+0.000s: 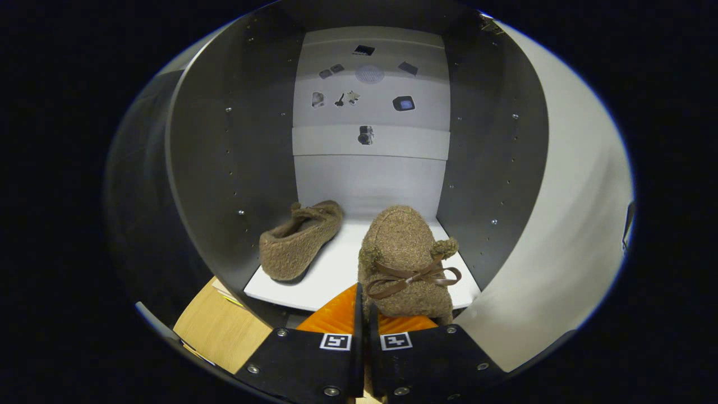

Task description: Open the shoe cabinet door, grab the shoes and put them into the shoe cabinet, then close the shoe cabinet door.

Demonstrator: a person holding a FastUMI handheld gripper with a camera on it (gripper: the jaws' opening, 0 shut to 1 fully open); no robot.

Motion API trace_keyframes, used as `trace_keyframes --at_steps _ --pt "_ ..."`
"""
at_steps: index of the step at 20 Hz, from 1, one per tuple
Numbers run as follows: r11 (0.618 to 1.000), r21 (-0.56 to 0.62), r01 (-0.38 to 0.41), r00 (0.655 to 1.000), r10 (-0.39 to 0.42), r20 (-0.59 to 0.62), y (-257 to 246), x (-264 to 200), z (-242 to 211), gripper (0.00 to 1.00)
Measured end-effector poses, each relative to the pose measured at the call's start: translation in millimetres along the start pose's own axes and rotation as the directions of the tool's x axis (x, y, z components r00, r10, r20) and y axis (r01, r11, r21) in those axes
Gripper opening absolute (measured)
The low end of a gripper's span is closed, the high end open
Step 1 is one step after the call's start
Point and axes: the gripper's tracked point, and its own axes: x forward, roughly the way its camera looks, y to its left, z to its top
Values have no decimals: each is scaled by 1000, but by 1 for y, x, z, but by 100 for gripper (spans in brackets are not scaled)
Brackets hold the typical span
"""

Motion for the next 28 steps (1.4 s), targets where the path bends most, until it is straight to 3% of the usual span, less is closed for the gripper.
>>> trace_keyframes --at_steps 8,16,22,28 --pt "1000 -24 1 1000 -2 -25 -13 87 39 5" --pt "999 -35 11 992 -15 -125 -13 149 24 5" --pt "999 -32 35 991 -39 -130 -14 151 17 19" --pt "999 -11 50 996 -51 -69 -13 110 27 30"
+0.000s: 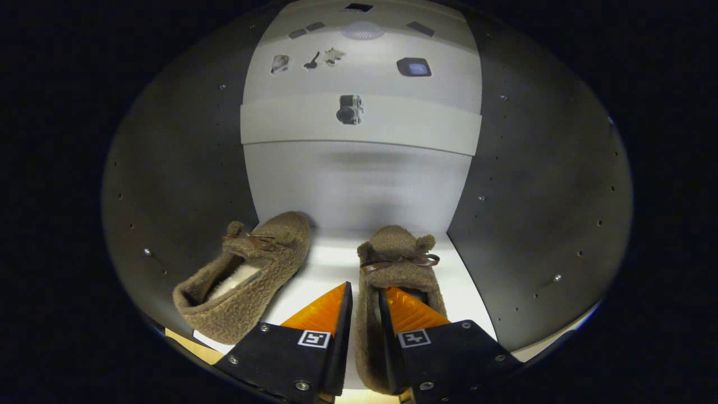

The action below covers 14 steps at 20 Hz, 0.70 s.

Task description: Open the shoe cabinet door, grab the shoes and put them into the shoe cabinet, then close the shoe cabinet door.

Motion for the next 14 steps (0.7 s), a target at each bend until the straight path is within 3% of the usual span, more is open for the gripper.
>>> trace_keyframes --at_steps 4,14 --pt "1000 3 19 999 -19 50 -3 -43 3 36" --pt "997 58 59 988 -67 136 -8 -175 -8 36"
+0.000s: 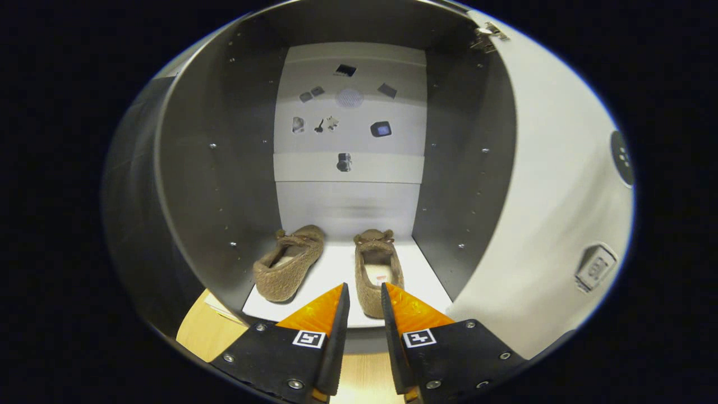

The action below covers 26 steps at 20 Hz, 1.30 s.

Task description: Open the shoe cabinet door, grab the shoes and put them into the shoe cabinet, then close the shoe cabinet door.

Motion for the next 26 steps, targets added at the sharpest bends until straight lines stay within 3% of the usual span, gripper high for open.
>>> trace_keyframes --at_steps 6,14,21,26 --pt "999 34 -24 997 21 73 6 -107 -3 36" --pt "997 77 18 986 -30 165 -13 -233 -16 40" --pt "994 87 70 975 -87 206 -44 -304 -31 47" --pt "993 77 94 974 -107 201 -53 -324 -46 51"
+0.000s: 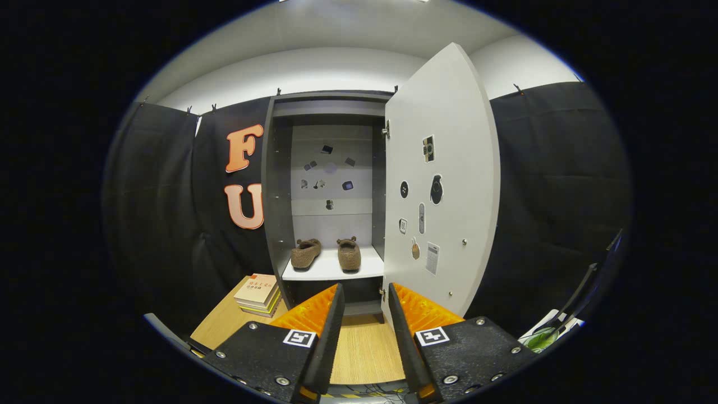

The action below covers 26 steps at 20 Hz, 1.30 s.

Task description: Open the shoe cabinet door, grab the shoes and put them into the shoe cabinet, then close the shoe cabinet door.

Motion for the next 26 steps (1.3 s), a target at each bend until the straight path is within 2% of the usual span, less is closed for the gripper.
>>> trace_keyframes --at_steps 8,17,22,26 --pt "999 29 24 1000 -24 -3 -46 -9 -9 55" --pt "993 69 100 995 -98 -37 -147 9 -40 63" --pt "992 96 80 995 -74 -63 -181 44 -57 65" --pt "993 118 26 998 -18 -67 -185 71 -63 67"
